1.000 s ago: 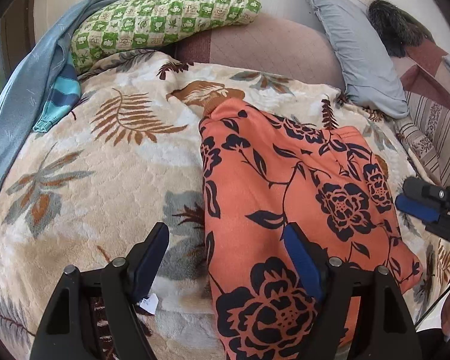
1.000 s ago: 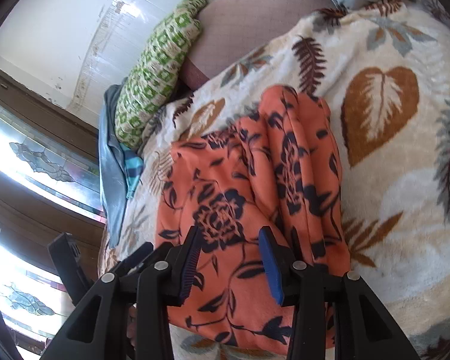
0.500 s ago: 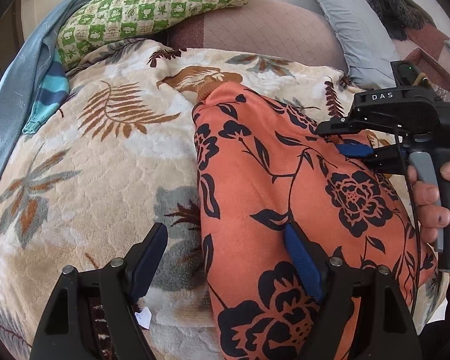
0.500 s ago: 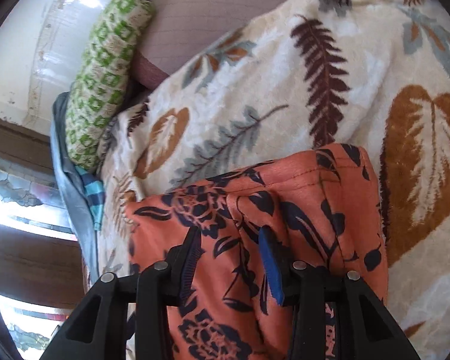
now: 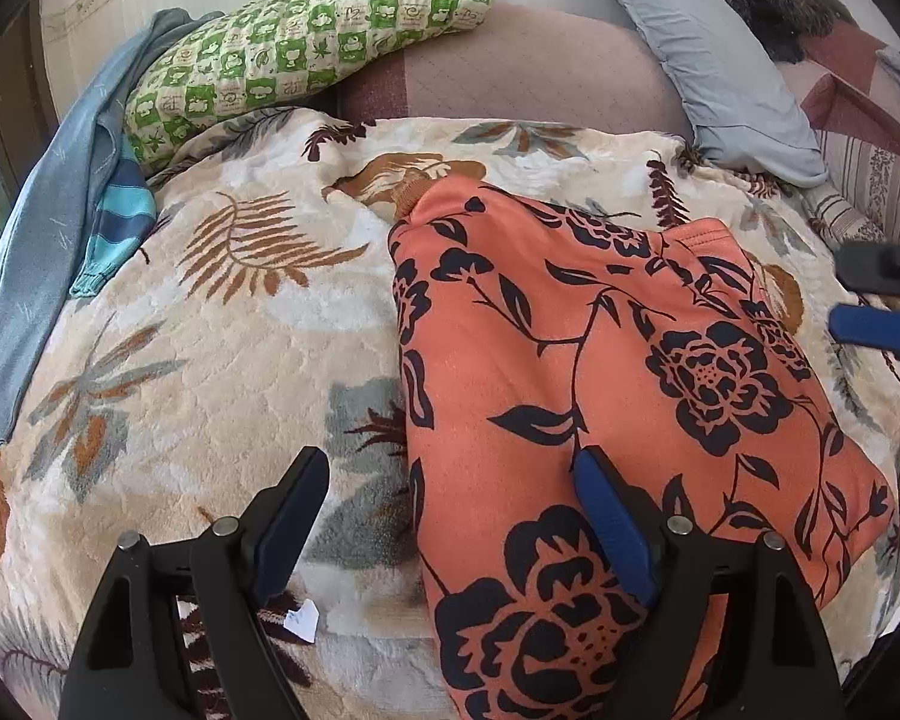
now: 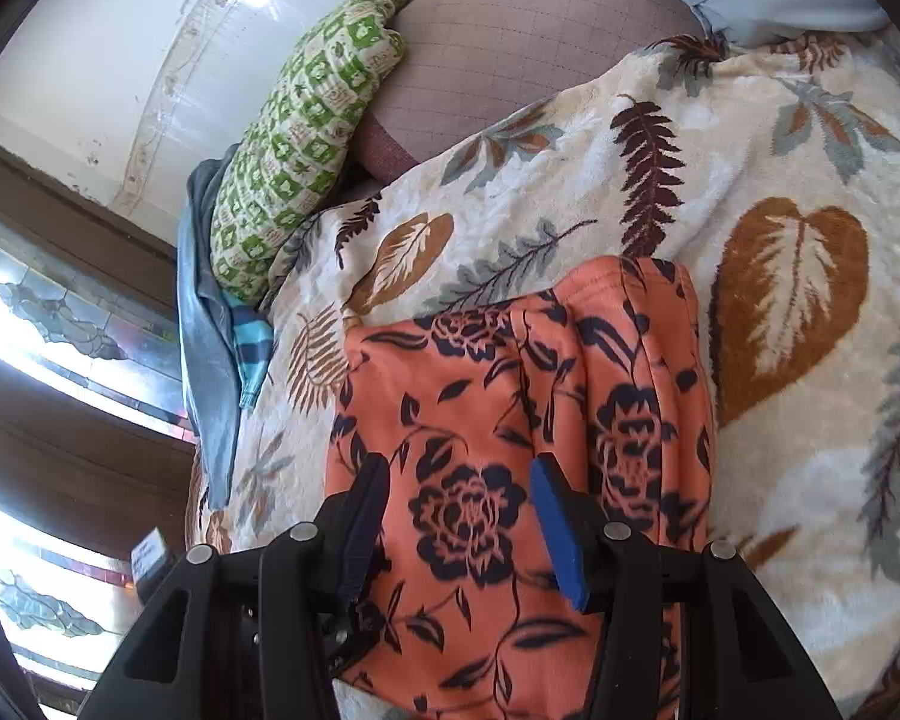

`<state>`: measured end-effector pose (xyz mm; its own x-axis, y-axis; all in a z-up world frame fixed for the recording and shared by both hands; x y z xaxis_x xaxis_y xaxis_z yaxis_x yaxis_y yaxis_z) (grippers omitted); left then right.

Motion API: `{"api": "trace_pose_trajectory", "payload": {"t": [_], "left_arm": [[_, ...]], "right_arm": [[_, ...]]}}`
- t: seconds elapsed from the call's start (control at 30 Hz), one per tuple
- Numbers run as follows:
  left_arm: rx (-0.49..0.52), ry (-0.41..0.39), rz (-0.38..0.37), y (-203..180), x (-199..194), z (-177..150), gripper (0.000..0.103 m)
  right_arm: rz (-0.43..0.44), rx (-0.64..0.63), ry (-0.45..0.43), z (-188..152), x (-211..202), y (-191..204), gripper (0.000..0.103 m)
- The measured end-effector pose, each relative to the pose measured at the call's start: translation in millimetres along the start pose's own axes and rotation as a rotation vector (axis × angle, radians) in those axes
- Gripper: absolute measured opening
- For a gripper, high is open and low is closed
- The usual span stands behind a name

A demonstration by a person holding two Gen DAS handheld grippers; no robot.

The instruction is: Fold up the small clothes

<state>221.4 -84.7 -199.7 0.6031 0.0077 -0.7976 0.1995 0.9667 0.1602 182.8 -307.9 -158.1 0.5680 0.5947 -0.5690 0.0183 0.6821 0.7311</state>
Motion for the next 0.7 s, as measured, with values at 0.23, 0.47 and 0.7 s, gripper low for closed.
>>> {"api": "trace_pose_trajectory", "payload": {"t": [0.23,0.47,0.7], "left_arm": [[0.009,-0.021,0.022,-2,-1,-4,0.085],[0.014,-0.036,0.034,-5,1,-6,0.087],[-0.008,-0.055,0.067,-4,1,-11,0.092]], "right_arm": [[-0.059,-0.016,0.018,-49,-2,-10,0.053],[-0.151,-0.086,-0.002,-64,21,-36,0.055],[-0.205,-0.184,-0.005,-70,25,-28,0.058]]}}
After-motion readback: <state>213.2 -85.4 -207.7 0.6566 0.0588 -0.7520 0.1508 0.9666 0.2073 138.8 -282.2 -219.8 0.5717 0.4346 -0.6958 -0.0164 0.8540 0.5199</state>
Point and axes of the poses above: each gripper's, at about its wrist camera, not at the fingertips, and x roughly the way its jaws point, y to its left, z to its top, the point moved 2 cm from there along x, roughly the way its jaws point, and after that the axes turned 12 degrees about z, right-handed, at the moved point
